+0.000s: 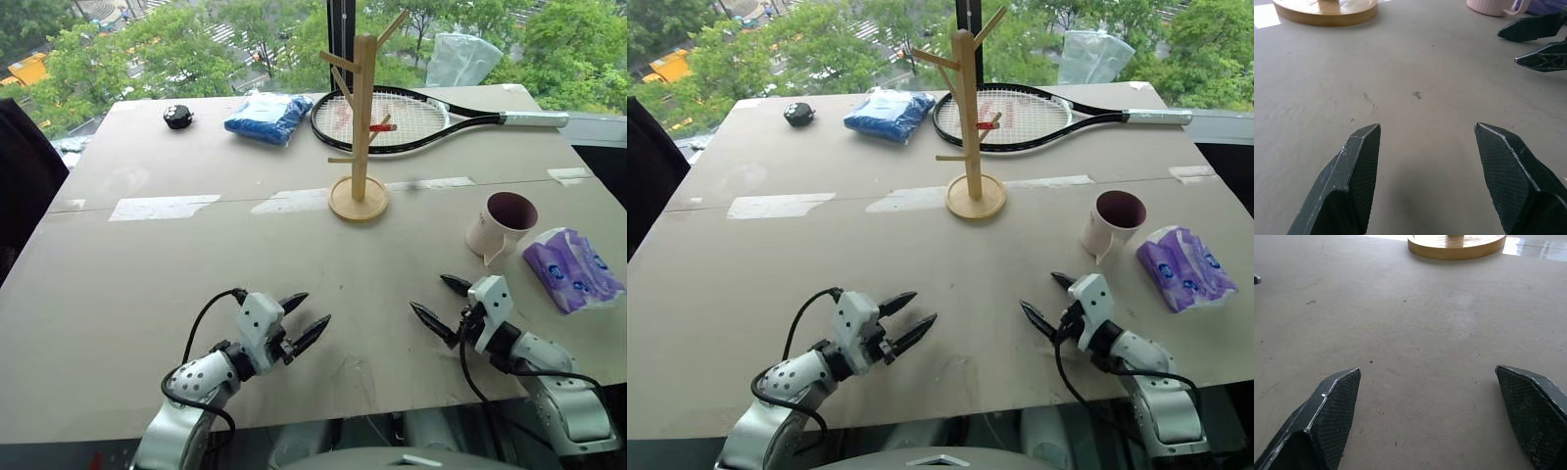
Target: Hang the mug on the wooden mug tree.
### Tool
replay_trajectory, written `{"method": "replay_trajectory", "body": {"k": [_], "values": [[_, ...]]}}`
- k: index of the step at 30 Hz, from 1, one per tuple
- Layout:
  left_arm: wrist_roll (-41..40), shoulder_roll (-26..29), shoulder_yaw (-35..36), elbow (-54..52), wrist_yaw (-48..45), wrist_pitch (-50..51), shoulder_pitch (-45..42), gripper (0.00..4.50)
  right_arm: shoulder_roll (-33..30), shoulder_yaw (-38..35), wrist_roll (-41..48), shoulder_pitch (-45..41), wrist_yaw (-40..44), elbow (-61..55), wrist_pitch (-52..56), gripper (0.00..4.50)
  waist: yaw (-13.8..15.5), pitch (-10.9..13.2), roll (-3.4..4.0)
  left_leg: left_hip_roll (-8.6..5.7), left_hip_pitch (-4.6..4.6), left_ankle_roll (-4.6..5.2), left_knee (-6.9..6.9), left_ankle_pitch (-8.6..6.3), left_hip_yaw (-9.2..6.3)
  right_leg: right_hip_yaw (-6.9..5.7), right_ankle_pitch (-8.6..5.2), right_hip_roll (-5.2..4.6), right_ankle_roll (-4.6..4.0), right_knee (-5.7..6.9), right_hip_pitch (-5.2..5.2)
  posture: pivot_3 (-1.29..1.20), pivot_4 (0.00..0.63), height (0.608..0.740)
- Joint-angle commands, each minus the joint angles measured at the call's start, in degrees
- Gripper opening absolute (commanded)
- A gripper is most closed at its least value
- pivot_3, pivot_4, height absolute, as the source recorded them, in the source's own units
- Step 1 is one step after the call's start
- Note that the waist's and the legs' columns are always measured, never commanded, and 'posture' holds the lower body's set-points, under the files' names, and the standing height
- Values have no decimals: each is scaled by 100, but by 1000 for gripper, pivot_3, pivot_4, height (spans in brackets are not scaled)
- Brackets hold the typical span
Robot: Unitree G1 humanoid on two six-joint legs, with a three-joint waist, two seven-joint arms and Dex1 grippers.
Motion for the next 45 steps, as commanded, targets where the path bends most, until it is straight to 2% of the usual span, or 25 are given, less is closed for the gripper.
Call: {"method": "replay_trajectory", "body": {"k": [1,6,9,12,16,24,32,33,34,41,45], "values": [[-79,158,-63,3,-376,-112,-331,3140,183,-198,-152,304,-546,-484,-35,4445,-3,0,1,0,0,0,0,0,0,0,0,1,0,0,-1,0,150,740],[-174,401,-149,330,-1013,-143,-1067,3140,561,-325,-387,799,-1301,-1055,-14,4445,-15,3,5,0,0,-1,-2,0,-1,0,0,5,0,0,-3,0,150,740],[-365,528,-164,577,-1484,-69,-1703,3140,962,-462,-723,998,-2055,-1409,44,4445,-18,3,5,0,1,-2,-2,1,-2,0,0,8,0,3,-4,0,150,740],[-522,629,-205,746,-1877,41,-2241,3140,1215,-581,-1111,920,-2642,-1649,155,4445,-25,3,5,0,2,-2,-2,1,1,2,0,12,0,3,-7,0,150,740],[-624,575,-175,1028,-2028,100,-2636,3140,1380,-595,-1408,710,-3029,-1721,383,4445,-39,2,7,0,4,-3,-5,1,3,7,0,33,-1,2,-9,0,150,740],[-494,631,-157,1153,-2164,-60,-2742,3140,1831,-891,-1503,-13,-3671,-1078,512,4445,-32,3,8,1,2,-4,-6,2,4,10,0,34,-3,1,-10,0,150,740],[-725,794,-83,902,-2364,94,-2652,3140,1846,-1072,-1532,-414,-3721,-406,207,4445,-41,6,13,1,2,-3,-6,2,5,11,0,35,-3,1,-11,0,150,740],[-730,795,-83,887,-2360,97,-2642,3140,1837,-1073,-1544,-457,-3720,-352,176,3917,-40,6,14,1,2,-3,-6,2,5,12,0,35,-3,1,-11,0,150,740],[-736,795,-85,872,-2356,98,-2632,3140,1839,-1074,-1546,-497,-3721,-304,150,3636,-41,6,13,1,2,-3,-6,2,5,12,0,35,-3,1,-11,0,150,740],[-749,793,-95,739,-2287,118,-2529,3140,1865,-1034,-1516,-649,-3683,-146,34,228,-43,6,13,1,2,-3,-6,2,5,13,0,36,-4,1,-11,0,150,740],[-735,788,-96,669,-2236,150,-2484,3140,1852,-1056,-1493,-706,-3666,-60,4,24,-45,6,14,1,2,-3,-6,2,5,13,0,36,-3,1,-11,0,150,740]]}}
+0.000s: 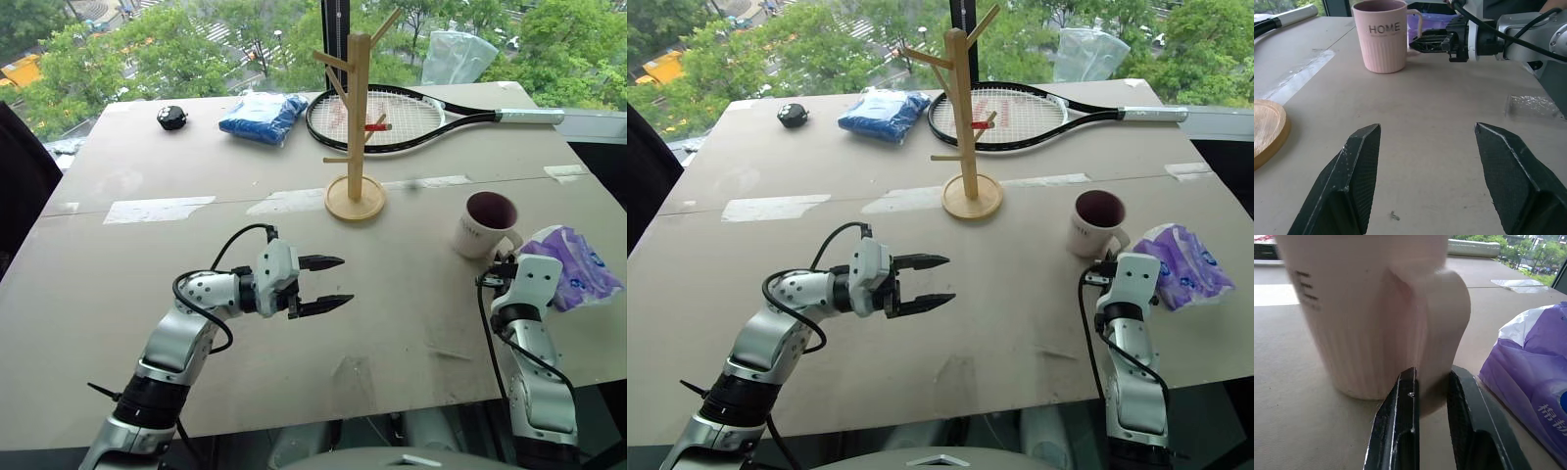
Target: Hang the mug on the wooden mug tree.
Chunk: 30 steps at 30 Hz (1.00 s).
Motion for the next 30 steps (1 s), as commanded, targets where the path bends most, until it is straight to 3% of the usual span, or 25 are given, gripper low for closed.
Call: {"method": "replay_trajectory", "body": {"k": [1,8,15,20,24,30], "values": [[-95,20,126,-240,38,-7,44,3140,-16,-42,46,-87,-21,-22,-145,24,-1,0,0,0,0,0,0,0,0,0,0,0,0,0,0,0,150,740],[-142,5,204,-285,122,23,100,3140,-107,15,149,-177,213,65,-119,24,-5,0,0,0,0,0,0,0,0,0,0,1,0,0,0,0,150,740],[-513,-418,484,-404,587,81,351,3140,-1118,317,706,-877,1693,-209,422,24,-102,1,2,0,0,1,2,0,5,4,1,-4,1,0,1,0,150,740],[-794,-1012,709,-581,1171,38,463,3140,-2290,475,1361,-1881,3150,-270,1121,24,-117,4,3,9,-2,1,2,0,1,-1,1,-17,0,-6,2,0,150,740],[-904,-1688,762,-919,1799,-146,591,3140,-3449,904,1500,-3616,4602,492,1530,24,-148,12,-1,8,-6,2,7,0,9,1,2,-23,1,-11,3,0,150,740],[-406,-2367,778,-1068,2615,-733,654,3140,-3903,1679,1253,-5404,5837,1629,1599,24,-64,9,-23,19,-19,1,-3,-1,-11,-25,-1,-24,-7,-29,0,0,150,740]]}}
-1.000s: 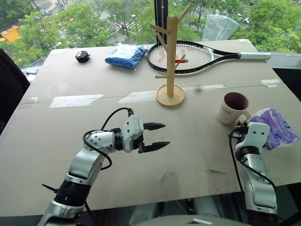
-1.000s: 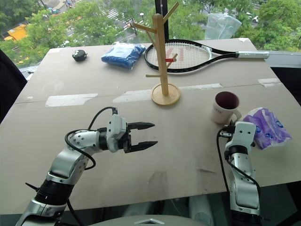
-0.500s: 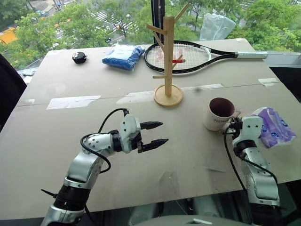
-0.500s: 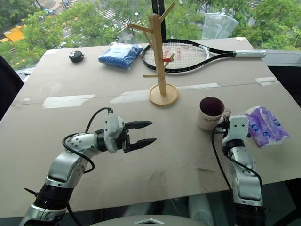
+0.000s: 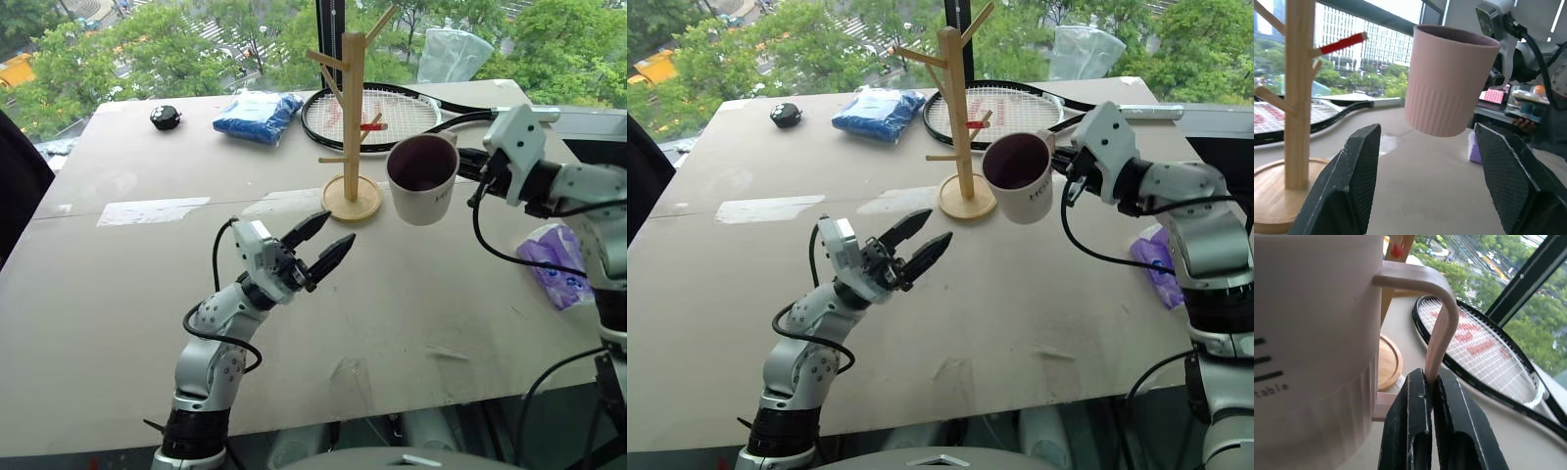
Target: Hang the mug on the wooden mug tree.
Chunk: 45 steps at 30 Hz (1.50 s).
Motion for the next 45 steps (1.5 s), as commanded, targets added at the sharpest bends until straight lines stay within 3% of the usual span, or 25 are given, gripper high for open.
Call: {"method": "replay_trajectory", "body": {"k": [1,11,20,26,27,29,34,38,41,45], "values": [[384,-299,11,-268,500,-557,18,3140,-40,377,-136,-855,653,581,10,24,4,5,-1,-2,-3,1,3,0,7,5,1,-3,1,-1,-3,0,150,740],[1111,-513,-253,-243,1056,-1109,55,3140,564,1065,-1005,-2462,1137,2803,-1218,24,81,6,-2,-8,-34,3,11,-1,8,3,3,-9,1,-1,-30,0,150,740],[1144,-482,-383,-180,1126,-1202,39,3140,1110,1073,-1348,-3100,1185,3718,-1729,24,75,5,-1,-9,-96,1,17,0,14,-1,7,-10,-5,10,-97,0,150,740],[1058,-388,-278,-129,1098,-1216,-7,3140,1195,878,-1382,-3121,955,3834,-1674,1959,76,4,-1,-9,-95,1,21,0,14,-1,7,-9,-6,18,-96,0,150,740],[1055,-380,-274,-125,1098,-1216,-7,3140,1186,826,-1372,-3132,905,3870,-1668,2584,75,5,-1,-9,-94,1,21,0,14,-1,7,-9,-6,19,-96,0,150,740],[1089,-335,-318,-110,1081,-1162,18,3140,1118,587,-1219,-3067,802,3873,-1505,2850,74,4,0,-9,-94,1,21,0,14,-1,8,-9,-7,21,-96,0,150,740],[1241,-64,-533,-53,1001,-799,264,3140,783,-177,-754,-2266,546,3243,-1101,2850,106,1,-5,-11,-97,1,20,0,9,-6,8,-11,-7,13,-94,0,150,740],[1411,286,-546,109,1109,-187,522,3140,752,-666,-326,-669,246,1673,-787,2850,84,-1,-4,-13,-95,2,15,0,14,-2,8,-13,-7,15,-96,0,150,740],[1486,591,-521,171,989,28,643,3140,902,-761,-160,492,-32,632,-675,2850,41,1,2,-7,-89,1,12,0,17,0,7,-8,-7,27,-102,0,150,740],[1528,996,-449,146,826,245,1006,3140,1694,-888,135,2296,-867,-539,-521,2850,13,-23,-13,-5,-70,-2,24,3,28,11,12,-5,-10,46,-91,0,150,740]]}}
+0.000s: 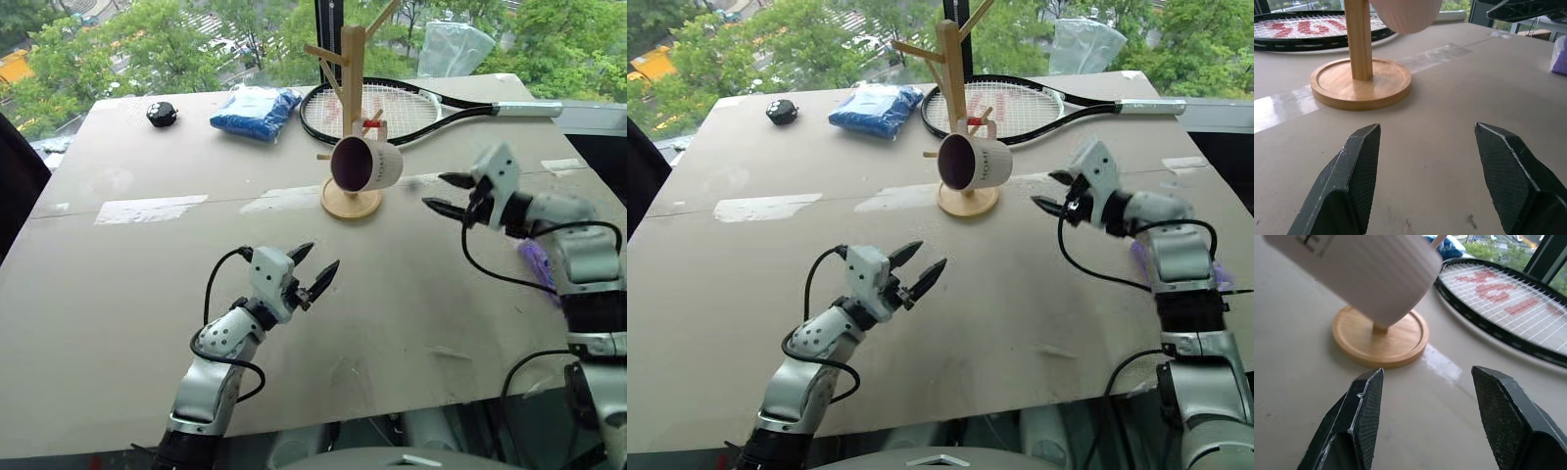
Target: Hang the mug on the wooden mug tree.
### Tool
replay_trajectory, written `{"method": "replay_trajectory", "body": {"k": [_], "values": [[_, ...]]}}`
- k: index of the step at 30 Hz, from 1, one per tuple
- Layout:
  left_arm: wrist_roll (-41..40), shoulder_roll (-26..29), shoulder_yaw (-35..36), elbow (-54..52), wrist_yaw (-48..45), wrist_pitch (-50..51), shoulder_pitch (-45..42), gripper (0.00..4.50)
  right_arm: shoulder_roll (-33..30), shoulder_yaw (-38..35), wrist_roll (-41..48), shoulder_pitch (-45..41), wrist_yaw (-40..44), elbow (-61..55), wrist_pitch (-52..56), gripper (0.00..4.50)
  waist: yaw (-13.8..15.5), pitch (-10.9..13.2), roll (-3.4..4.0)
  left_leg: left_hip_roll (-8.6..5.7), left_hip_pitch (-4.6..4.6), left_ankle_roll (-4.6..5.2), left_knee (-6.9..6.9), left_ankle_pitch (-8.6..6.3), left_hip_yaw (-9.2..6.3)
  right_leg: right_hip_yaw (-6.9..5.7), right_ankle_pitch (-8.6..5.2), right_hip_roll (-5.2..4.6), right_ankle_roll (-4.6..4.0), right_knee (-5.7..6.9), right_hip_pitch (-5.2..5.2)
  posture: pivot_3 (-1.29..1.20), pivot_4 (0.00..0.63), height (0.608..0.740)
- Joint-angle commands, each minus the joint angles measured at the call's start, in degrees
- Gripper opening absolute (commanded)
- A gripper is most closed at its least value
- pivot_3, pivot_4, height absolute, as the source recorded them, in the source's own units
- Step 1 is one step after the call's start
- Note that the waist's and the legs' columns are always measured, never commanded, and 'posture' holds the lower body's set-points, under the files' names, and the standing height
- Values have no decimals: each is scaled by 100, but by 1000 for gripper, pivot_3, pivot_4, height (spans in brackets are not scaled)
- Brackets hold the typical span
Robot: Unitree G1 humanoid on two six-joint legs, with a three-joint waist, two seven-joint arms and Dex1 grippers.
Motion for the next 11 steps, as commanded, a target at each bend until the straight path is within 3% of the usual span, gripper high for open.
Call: {"method": "replay_trajectory", "body": {"k": [1,2,4,7,11], "values": [[28,335,128,-265,-169,139,403,3140,673,-184,399,1464,-738,-1320,-7,2850,8,-27,-21,1,1,-2,-9,1,-8,-1,-1,1,-2,0,0,0,150,740],[44,416,147,-336,-202,103,534,3140,807,-168,428,1914,-808,-1552,-88,2850,16,-28,-19,7,5,-4,-9,0,-10,-5,-2,7,-3,-2,2,0,150,740],[-17,491,196,-473,-176,215,743,3140,898,-149,436,2503,-907,-1880,-154,3361,63,-17,-1,4,0,-5,-11,-1,-3,-3,-2,5,-2,-4,-3,0,150,740],[17,526,244,-582,-128,200,991,3140,972,-209,534,3022,-1003,-2103,-292,4461,77,-12,8,-13,1,-1,8,0,13,10,10,-4,14,-2,4,0,150,740],[82,540,314,-730,-22,285,1151,3140,952,-145,566,3558,-934,-2122,-550,4461,85,-16,4,-3,51,-3,-5,-1,6,1,9,2,13,-7,48,0,150,740]]}}
